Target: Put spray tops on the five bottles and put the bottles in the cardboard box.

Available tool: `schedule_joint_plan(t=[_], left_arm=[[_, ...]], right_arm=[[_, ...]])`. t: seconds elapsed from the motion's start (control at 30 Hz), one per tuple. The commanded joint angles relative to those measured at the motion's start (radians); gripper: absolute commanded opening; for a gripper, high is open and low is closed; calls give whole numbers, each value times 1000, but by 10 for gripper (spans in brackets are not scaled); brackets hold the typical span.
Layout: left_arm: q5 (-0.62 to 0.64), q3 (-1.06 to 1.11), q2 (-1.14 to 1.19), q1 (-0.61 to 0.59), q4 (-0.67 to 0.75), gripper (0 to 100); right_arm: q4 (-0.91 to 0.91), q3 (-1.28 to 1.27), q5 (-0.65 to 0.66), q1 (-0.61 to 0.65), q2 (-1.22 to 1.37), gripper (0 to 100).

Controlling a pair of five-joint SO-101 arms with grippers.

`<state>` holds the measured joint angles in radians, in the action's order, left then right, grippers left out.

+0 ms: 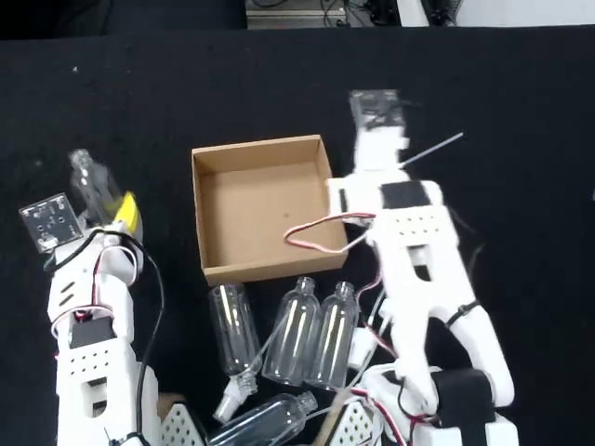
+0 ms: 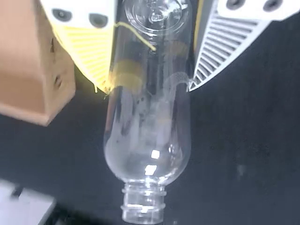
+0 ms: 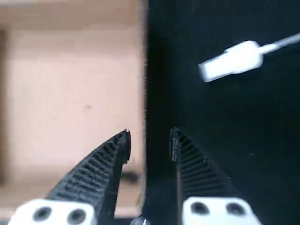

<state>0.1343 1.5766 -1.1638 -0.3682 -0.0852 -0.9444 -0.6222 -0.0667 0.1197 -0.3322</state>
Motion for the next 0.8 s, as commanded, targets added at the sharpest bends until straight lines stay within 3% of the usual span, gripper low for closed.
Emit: schedule_joint_plan(t=[0.0,0.2,0.5,0.6,0.77], left_arm=[[-2,-1,-9,-8,187,145],[-146,-39,72,-51,327,145],[-157,-298,497,-335,362,145],[-158,-278,601,-406,502,145],[-158,-180,772,-473,853,145]], right_arm=[[193,-97,-54,-103,-21,127],[348,-222,-57,-127,-24,126],[348,-223,-57,-127,-22,127],[348,-223,-57,-124,-18,127],[351,-223,-57,-124,-18,127]])
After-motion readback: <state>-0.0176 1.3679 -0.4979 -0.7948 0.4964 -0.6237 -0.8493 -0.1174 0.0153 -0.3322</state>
